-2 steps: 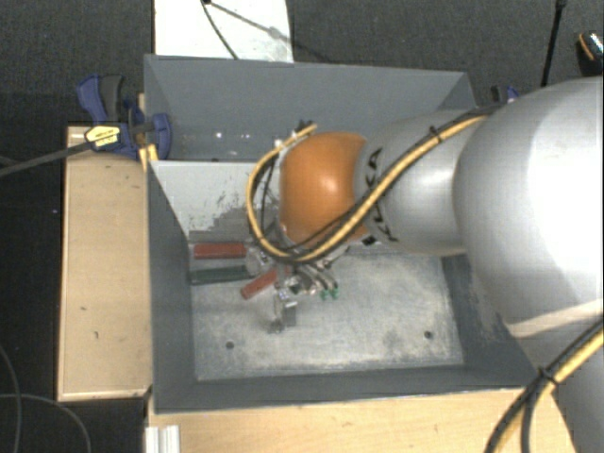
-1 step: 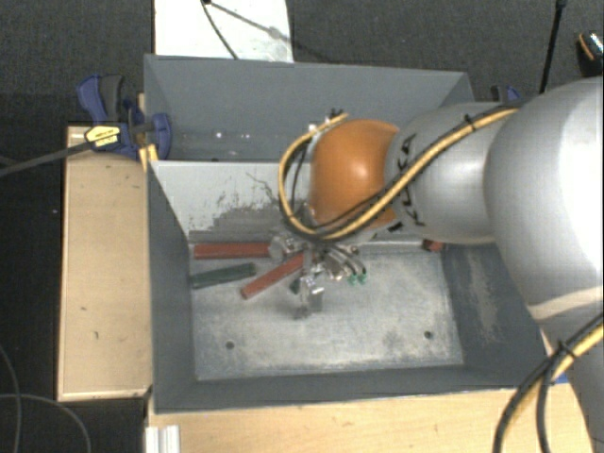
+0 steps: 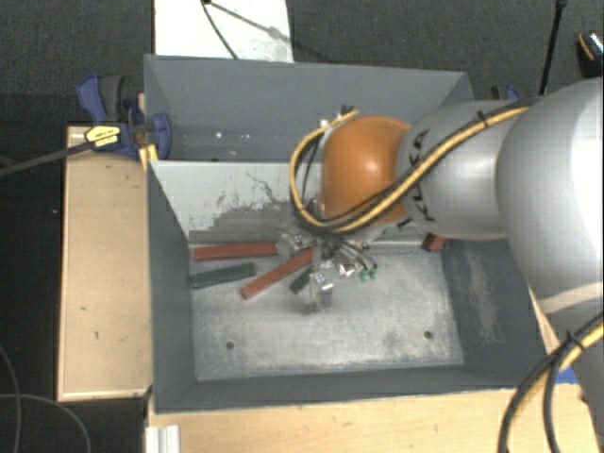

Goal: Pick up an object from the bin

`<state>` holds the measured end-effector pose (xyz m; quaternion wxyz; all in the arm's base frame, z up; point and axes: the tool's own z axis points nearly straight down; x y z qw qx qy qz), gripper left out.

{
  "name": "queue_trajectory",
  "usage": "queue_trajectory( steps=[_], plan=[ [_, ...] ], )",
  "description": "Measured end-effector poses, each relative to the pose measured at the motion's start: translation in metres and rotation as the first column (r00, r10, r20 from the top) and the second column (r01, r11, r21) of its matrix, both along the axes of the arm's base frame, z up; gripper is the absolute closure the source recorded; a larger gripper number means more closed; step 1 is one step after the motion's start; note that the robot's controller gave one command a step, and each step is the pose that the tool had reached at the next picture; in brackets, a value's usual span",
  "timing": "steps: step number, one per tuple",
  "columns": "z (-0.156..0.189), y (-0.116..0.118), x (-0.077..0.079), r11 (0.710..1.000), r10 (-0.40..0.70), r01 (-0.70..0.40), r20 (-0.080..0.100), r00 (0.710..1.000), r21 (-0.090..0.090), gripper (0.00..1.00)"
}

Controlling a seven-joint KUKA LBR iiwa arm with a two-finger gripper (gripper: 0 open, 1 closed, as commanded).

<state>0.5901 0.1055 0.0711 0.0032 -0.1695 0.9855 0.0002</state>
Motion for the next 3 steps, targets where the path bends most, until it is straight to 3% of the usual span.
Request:
queue_trajectory(
  steps=[1,2,3],
  plan=[
    [0.000,0.018,-0.007,0.997,0.075,-0.075,-0.005,0.997,-0.001,0.00],
    [0.000,0.017,-0.006,0.998,0.069,-0.069,-0.005,0.998,0.000,1.00],
    [0.168,0.031,-0.030,0.942,0.336,-0.336,0.005,0.942,-0.002,1.00]
  ],
)
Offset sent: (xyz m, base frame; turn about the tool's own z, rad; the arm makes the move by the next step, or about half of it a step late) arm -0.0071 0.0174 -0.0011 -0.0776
